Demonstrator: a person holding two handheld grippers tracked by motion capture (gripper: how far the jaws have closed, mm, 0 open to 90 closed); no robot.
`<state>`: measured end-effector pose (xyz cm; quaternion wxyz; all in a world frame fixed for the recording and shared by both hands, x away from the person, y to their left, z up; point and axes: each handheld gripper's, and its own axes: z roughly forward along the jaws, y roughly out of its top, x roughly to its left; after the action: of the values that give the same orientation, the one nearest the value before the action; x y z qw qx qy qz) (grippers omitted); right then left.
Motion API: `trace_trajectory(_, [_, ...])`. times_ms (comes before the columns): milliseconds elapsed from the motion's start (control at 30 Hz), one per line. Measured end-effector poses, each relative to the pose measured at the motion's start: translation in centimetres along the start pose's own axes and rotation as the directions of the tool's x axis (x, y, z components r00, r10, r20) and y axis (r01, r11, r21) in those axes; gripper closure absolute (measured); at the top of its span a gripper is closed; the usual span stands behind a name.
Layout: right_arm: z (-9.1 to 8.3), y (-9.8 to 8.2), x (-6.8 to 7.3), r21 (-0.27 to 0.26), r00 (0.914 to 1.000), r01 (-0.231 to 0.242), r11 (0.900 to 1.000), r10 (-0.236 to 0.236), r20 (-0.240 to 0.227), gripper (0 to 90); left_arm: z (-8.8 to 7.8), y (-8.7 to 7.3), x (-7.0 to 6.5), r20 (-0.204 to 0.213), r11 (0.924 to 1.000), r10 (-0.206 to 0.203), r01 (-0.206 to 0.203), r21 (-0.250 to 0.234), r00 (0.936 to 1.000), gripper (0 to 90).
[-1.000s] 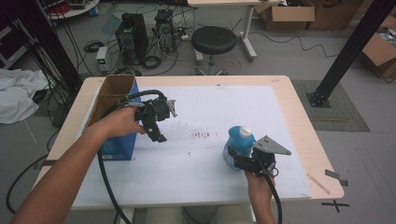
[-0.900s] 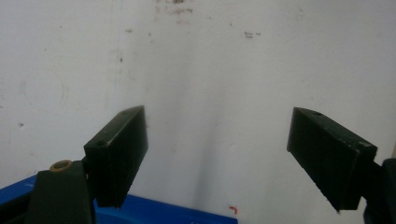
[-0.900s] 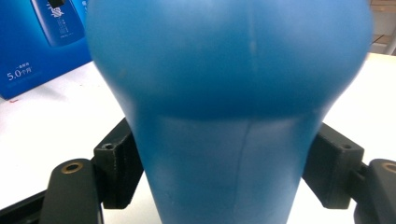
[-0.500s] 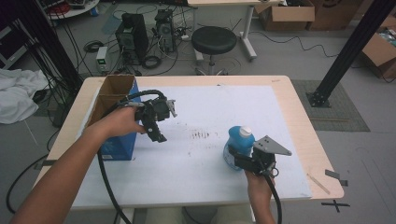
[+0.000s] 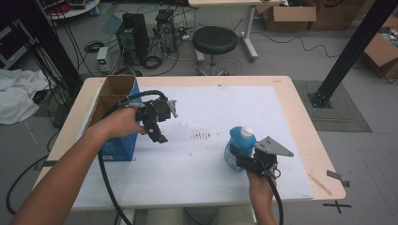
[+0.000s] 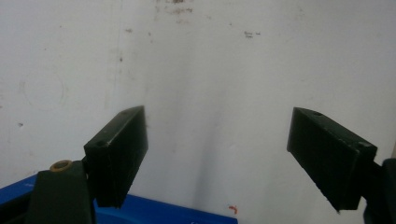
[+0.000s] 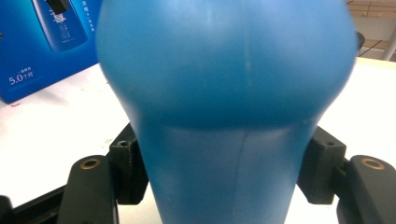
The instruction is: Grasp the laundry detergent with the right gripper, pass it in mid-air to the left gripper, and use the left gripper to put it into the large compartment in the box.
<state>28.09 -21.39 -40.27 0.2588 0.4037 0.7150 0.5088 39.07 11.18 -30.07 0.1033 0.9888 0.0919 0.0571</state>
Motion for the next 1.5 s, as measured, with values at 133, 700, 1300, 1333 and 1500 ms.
trace_trajectory(133, [0.0,0.0,0.1,-0.004,0.9999,0.004,1.000,-0.004,-0.015,38.9,0.0,0.0,0.0,-0.002,1.0000,-0.004,0.004,-0.004,1.0000,21.0])
trace_trajectory(700, [-0.1,0.0,0.3,-0.006,0.9995,0.030,1.000,-0.030,-0.014,42.3,-0.1,0.1,-0.1,-0.008,0.9999,0.000,0.000,-0.012,1.0000,21.0])
trace_trajectory(1300, [0.1,2.4,-1.7,0.044,0.9795,0.135,0.990,-0.127,-0.157,43.7,-1.1,0.2,-0.4,-0.022,0.9993,0.008,-0.009,-0.037,0.9997,21.1])
trace_trajectory(1333, [0.1,2.6,-1.8,0.047,0.9776,0.142,0.989,-0.133,-0.163,43.7,-1.1,0.2,-0.5,-0.022,0.9992,0.008,-0.009,-0.039,0.9997,21.1])
trace_trajectory(1500, [0.2,4.1,-2.9,0.051,0.9437,0.193,0.980,-0.171,-0.283,43.6,-1.3,0.2,-0.6,-0.023,0.9993,0.010,-0.011,-0.035,0.9997,21.1])
